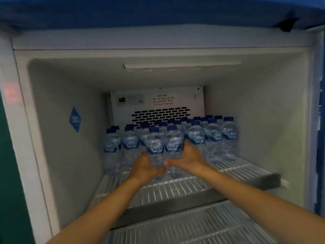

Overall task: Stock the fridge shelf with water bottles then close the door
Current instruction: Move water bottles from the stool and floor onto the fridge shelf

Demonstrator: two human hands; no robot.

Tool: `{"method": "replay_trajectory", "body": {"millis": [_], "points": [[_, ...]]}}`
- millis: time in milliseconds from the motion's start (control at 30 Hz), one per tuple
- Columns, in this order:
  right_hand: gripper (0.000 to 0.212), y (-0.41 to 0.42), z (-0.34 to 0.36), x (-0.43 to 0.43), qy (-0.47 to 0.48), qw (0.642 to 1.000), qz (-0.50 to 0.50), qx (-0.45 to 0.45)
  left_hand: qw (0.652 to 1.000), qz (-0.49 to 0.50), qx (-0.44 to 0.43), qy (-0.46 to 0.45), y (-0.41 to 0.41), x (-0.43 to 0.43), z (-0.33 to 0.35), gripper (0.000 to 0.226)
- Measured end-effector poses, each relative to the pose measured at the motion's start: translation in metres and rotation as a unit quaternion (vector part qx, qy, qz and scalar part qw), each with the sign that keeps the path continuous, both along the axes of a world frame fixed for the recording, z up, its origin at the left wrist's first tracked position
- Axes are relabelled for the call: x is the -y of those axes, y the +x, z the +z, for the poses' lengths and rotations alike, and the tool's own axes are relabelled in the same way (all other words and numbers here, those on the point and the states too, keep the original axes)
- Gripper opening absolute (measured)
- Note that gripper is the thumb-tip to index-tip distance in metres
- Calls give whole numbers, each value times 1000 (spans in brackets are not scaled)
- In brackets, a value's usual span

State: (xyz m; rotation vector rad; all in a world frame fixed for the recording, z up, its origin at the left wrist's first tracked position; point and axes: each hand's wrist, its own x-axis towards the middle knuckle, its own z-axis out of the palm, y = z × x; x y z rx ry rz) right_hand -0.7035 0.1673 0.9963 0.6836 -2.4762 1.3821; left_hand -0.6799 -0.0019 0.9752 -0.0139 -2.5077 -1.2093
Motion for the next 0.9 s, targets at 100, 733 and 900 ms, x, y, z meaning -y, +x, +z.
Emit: {"method": "replay_trajectory", "body": {"millis": [100, 733, 900], "points": [[65, 1, 0, 2, 17, 999, -39, -3, 1000, 19, 0, -14, -1, 2, 1, 77], [44, -22, -2, -2, 6, 993, -120, 11, 996, 68, -42, -28, -8, -19, 4, 59], [49, -20, -8, -5, 38, 988, -146, -33, 999, 25, -36, -16, -18, -32, 4, 49]]}}
